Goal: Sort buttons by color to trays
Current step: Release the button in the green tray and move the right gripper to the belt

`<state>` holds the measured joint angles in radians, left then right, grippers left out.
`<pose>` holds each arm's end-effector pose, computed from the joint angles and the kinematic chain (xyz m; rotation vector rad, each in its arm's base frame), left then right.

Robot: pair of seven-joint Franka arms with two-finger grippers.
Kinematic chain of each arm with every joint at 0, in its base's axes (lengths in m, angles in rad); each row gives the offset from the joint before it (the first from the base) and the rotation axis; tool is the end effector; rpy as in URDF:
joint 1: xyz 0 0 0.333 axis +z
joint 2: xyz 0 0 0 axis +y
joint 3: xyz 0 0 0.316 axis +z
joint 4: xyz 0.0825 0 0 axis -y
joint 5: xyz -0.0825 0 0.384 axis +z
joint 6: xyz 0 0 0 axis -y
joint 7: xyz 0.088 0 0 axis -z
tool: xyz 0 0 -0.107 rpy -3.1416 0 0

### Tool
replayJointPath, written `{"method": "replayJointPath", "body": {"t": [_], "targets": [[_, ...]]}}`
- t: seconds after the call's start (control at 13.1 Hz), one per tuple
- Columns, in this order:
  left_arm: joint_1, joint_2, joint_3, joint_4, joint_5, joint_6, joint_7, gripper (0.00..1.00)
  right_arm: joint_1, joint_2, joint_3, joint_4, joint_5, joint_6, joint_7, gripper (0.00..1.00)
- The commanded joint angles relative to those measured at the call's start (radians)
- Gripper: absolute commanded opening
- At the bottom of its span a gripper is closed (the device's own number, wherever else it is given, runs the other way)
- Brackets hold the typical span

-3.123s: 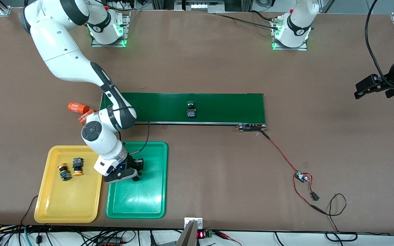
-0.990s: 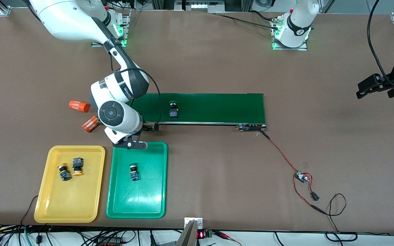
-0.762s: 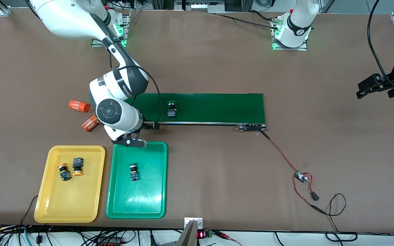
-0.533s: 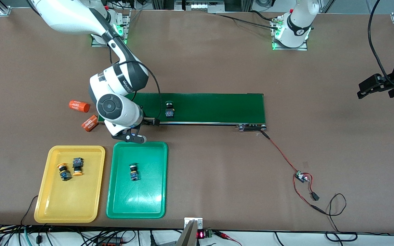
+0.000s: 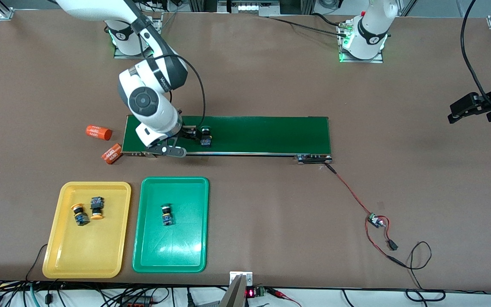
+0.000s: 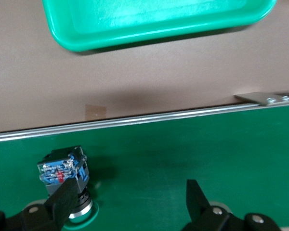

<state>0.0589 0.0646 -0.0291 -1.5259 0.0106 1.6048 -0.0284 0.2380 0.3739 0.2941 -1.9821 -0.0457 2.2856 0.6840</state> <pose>0.5775 0.0189 0.6122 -3.1315 -0.0908 -0.0224 0.5234 0.3000 0.2800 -3.1021 0.2133 0.1328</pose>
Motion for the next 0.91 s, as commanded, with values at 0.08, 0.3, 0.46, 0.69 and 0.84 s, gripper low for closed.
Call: {"method": "replayJointPath", "body": {"t": [0.08, 0.3, 0.46, 0.69, 0.84], "targets": [[0.010, -0.008, 0.000, -0.003, -0.026, 0.009, 0.028, 1.00, 0.017, -0.046, 0.011, -0.119, 0.012, 0.146, 0.009, 1.00], [0.010, -0.008, 0.000, -0.003, -0.026, 0.020, 0.030, 1.00, 0.024, -0.052, 0.011, -0.121, 0.007, 0.144, 0.009, 1.00], [0.010, -0.006, 0.000, -0.003, -0.026, 0.021, 0.030, 1.00, 0.024, -0.052, 0.011, -0.124, 0.006, 0.144, 0.006, 1.00], [0.012, -0.006, 0.001, -0.003, -0.026, 0.033, 0.030, 1.00, 0.024, -0.049, 0.011, -0.129, 0.001, 0.146, -0.001, 1.00], [0.018, -0.005, 0.000, -0.003, -0.026, 0.033, 0.031, 1.00, 0.023, -0.043, 0.011, -0.144, -0.005, 0.158, -0.007, 1.00]]}}
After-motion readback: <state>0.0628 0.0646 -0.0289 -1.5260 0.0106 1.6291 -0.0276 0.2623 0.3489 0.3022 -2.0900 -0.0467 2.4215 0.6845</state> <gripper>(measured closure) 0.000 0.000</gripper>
